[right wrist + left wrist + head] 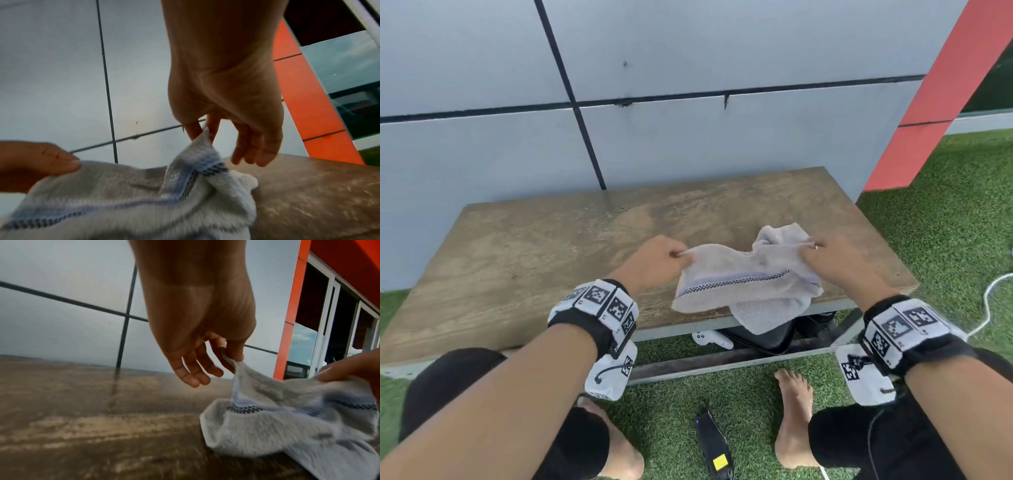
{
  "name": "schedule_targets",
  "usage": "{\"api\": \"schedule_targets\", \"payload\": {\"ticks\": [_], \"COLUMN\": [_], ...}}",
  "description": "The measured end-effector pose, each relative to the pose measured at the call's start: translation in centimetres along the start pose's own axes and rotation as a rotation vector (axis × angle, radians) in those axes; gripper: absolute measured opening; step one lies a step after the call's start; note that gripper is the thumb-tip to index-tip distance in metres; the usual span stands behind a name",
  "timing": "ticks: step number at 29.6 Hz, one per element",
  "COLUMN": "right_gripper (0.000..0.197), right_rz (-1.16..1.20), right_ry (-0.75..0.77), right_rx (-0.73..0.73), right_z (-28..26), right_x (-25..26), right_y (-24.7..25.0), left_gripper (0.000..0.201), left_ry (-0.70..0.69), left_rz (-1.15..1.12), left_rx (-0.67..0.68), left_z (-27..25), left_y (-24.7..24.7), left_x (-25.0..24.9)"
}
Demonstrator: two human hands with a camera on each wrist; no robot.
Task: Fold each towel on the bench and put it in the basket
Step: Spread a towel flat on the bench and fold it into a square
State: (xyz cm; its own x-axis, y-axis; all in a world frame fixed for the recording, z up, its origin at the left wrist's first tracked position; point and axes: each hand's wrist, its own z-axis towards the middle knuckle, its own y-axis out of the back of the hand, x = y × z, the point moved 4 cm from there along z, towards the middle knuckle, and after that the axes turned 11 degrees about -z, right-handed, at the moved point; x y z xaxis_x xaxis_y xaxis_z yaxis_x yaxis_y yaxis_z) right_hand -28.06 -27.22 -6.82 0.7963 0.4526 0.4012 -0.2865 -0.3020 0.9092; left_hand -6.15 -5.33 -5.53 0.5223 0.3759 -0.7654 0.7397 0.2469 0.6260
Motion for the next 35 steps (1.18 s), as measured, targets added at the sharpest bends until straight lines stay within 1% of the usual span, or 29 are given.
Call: {"api": "schedule_targets", "payload": {"ticks": [2, 4, 6, 8, 9, 11, 12, 14, 16, 18, 22, 25, 27, 28, 29, 30, 32, 35], "right_gripper": [0.023, 0.026, 0.032, 0.035, 0.037, 0.042, 0.044, 0.043, 0.037, 0.033, 0.029, 0.025, 0.024, 0.023, 0.024, 0.025, 0.021, 0.016], "right_rz": [-0.140, -0.174, -0.158, -0.070, -0.010, 0.090, 0.135, 0.234, 0.357, 0.422, 0.331, 0.330, 0.357, 0.374, 0.405, 0.443, 0.508, 0.562], "right_ry": [0.028, 0.033, 0.065, 0.119, 0.147, 0.195, 0.213, 0.249, 0.294, 0.352, 0.387, 0.348, 0.288, 0.258, 0.235, 0.217, 0.188, 0.167], "right_rx": [0.077, 0.092, 0.097, 0.148, 0.190, 0.248, 0.249, 0.212, 0.142, 0.050, -0.095, -0.213, -0.285, -0.283, -0.260, -0.228, -0.165, -0.098], "right_z": [0.3, 0.4, 0.3, 0.2, 0.3, 0.8, 1.4, 3.1, 6.0, 9.6, 17.0, 21.3, 23.5, 24.3, 24.9, 25.3, 25.5, 25.7], "right_x": [0.0, 0.3, 1.4, 3.0, 3.7, 5.1, 5.9, 8.1, 11.2, 15.0, 21.1, 22.9, 23.1, 23.2, 23.3, 23.5, 23.9, 24.5], "right_y": [-2.0, -3.6, -4.9, -5.7, -6.0, -6.0, -5.7, -4.4, -2.5, -0.3, 3.3, 5.2, 5.9, 5.9, 5.7, 5.3, 4.6, 3.2], "left_gripper": [0.042, 0.033, 0.029, 0.024, 0.028, 0.044, 0.047, 0.047, 0.045, 0.043, 0.042, 0.040, 0.036, 0.033, 0.033, 0.033, 0.030, 0.018], "left_ry": [-0.012, 0.030, 0.030, -0.027, -0.046, -0.062, -0.065, -0.092, -0.131, -0.157, -0.142, -0.054, 0.009, 0.029, 0.043, 0.062, 0.096, 0.129], "left_rz": [0.016, 0.063, 0.070, 0.015, -0.008, -0.049, -0.058, -0.059, -0.021, 0.035, 0.223, 0.400, 0.335, 0.286, 0.232, 0.167, 0.007, -0.340], "left_rx": [0.136, 0.240, 0.248, 0.253, 0.259, 0.233, 0.199, 0.111, -0.007, -0.120, -0.369, -0.541, -0.703, -0.784, -0.836, -0.852, -0.830, -0.793], "left_z": [1.0, 2.1, 3.2, 3.7, 3.7, 4.0, 4.4, 5.9, 8.0, 10.1, 14.5, 16.4, 16.1, 15.7, 15.5, 15.5, 15.7, 16.4], "left_y": [-2.7, -5.1, -6.8, -7.9, -8.1, -7.6, -6.6, -3.4, 1.1, 6.0, 15.6, 21.0, 23.8, 24.9, 25.8, 26.5, 27.1, 26.8], "left_x": [0.3, 0.6, 0.7, 0.2, -0.2, -0.6, -0.7, -1.0, -1.5, -2.5, -2.2, -0.4, 0.3, 0.6, 1.1, 1.7, 2.9, 4.7]}}
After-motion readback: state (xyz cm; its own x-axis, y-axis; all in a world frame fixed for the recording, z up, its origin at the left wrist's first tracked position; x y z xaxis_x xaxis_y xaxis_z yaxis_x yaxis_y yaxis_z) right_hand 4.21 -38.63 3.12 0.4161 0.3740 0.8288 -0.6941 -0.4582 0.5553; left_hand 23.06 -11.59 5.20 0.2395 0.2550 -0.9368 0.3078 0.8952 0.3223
